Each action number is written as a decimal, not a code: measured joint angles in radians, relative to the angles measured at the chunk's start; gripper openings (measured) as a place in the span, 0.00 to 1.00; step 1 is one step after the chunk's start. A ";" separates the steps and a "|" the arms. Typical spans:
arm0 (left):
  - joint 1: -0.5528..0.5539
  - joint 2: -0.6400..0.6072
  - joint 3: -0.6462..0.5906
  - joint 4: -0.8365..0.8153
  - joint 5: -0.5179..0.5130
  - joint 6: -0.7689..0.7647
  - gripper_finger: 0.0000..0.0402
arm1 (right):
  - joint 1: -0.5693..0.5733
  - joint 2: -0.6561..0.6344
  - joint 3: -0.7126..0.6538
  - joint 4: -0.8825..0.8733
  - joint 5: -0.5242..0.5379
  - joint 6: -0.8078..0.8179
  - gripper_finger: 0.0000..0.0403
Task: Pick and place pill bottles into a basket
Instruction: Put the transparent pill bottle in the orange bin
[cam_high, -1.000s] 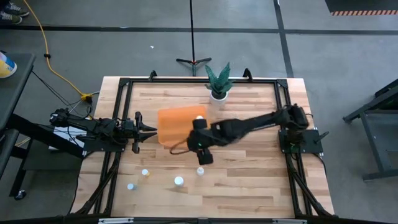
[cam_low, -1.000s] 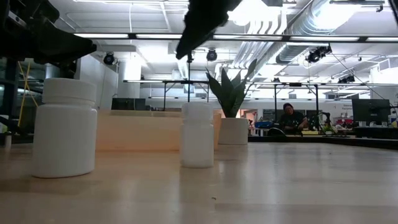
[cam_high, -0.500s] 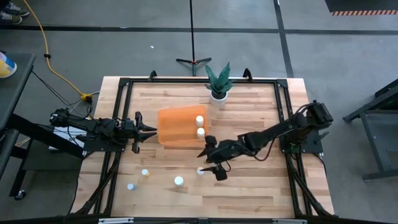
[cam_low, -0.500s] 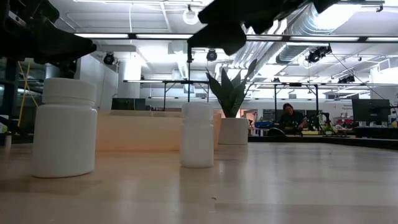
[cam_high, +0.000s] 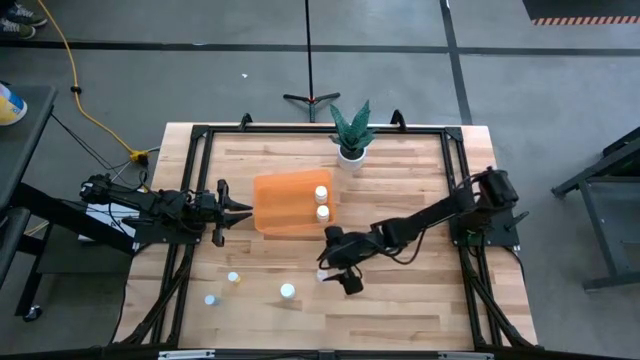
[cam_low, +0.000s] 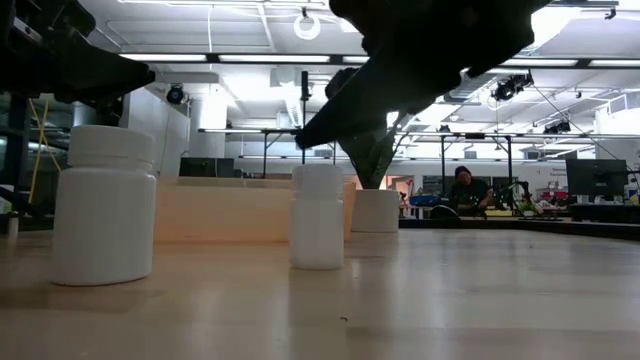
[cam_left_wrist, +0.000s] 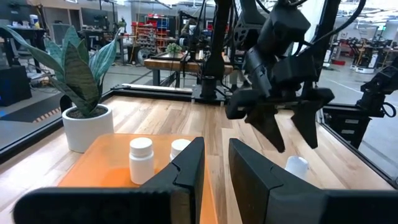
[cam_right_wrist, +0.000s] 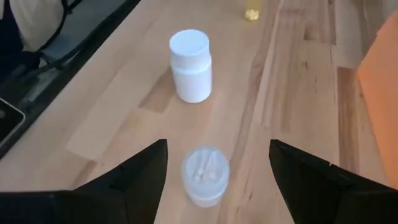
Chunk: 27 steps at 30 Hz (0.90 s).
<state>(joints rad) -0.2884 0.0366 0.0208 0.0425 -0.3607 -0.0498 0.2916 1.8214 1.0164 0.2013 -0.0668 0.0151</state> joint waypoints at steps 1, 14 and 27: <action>0.000 0.000 0.000 0.000 0.000 0.000 0.27 | 0.000 0.008 0.000 0.004 -0.002 -0.012 0.67; 0.000 0.000 0.000 0.000 0.000 0.000 0.27 | 0.001 0.092 0.000 0.047 0.002 -0.048 0.67; 0.000 0.000 0.000 0.000 0.000 0.000 0.27 | -0.003 0.097 0.000 0.051 -0.014 -0.084 0.52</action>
<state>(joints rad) -0.2886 0.0364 0.0208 0.0425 -0.3607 -0.0498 0.2882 1.9186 1.0164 0.2523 -0.0806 -0.0693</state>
